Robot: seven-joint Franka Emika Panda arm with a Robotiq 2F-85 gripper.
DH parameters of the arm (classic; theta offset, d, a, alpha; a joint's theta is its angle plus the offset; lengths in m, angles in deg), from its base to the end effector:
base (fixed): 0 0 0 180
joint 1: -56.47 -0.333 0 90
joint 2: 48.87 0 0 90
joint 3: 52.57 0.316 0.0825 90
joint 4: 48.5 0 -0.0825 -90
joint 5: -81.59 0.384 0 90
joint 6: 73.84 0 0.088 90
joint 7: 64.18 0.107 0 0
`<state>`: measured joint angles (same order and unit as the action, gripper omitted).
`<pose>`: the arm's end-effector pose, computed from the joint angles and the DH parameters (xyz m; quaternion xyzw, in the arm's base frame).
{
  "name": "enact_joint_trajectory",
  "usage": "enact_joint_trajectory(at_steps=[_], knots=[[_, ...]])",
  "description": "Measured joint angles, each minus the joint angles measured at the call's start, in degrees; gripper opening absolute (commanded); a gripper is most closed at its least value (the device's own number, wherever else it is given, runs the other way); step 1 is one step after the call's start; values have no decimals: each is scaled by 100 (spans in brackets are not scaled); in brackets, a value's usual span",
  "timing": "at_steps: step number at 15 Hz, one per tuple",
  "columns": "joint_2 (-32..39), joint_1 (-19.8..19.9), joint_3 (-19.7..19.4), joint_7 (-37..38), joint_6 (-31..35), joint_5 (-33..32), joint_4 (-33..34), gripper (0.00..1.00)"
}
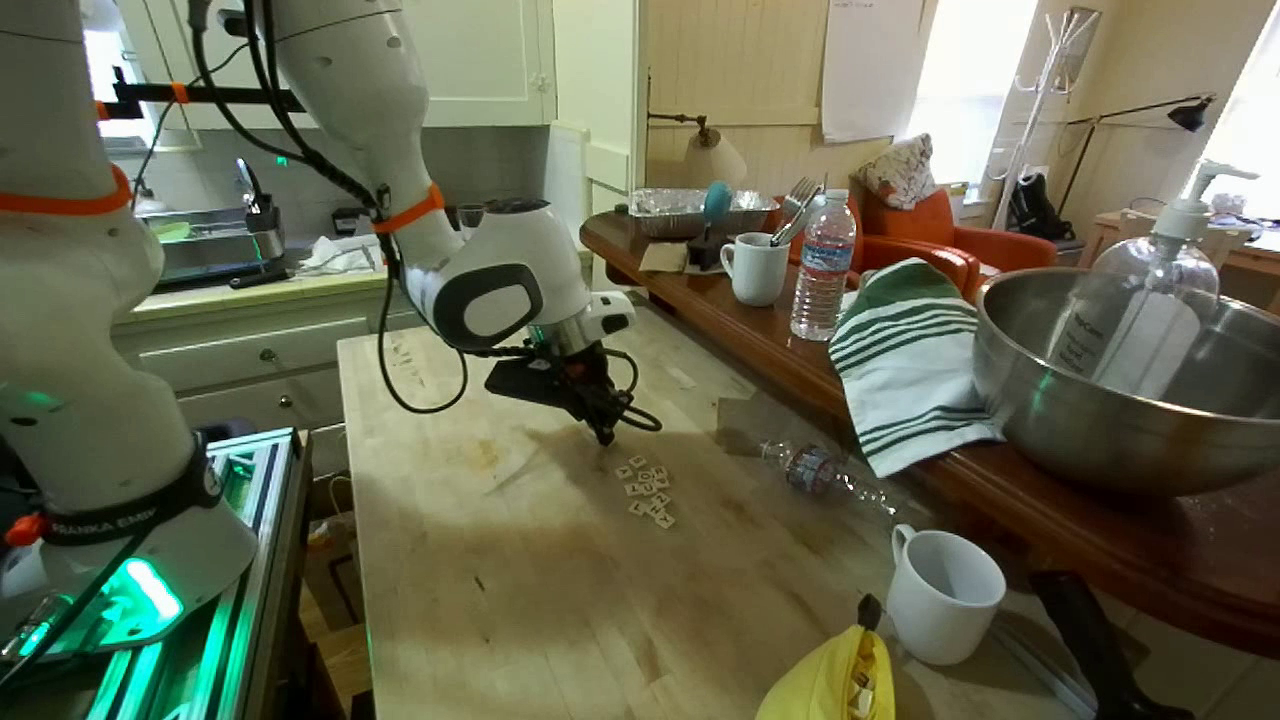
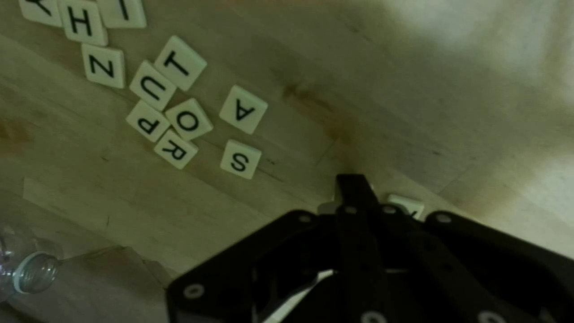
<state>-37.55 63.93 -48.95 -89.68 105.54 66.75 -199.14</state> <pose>0.4541 -0.0072 0.2109 0.9392 0.3079 0.1424 0.0528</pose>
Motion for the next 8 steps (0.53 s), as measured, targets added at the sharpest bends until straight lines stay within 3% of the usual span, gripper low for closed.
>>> enact_joint_trajectory(at_steps=[8], knots=[[2, 7, 125, 3, -1, 135, -4, 0]])
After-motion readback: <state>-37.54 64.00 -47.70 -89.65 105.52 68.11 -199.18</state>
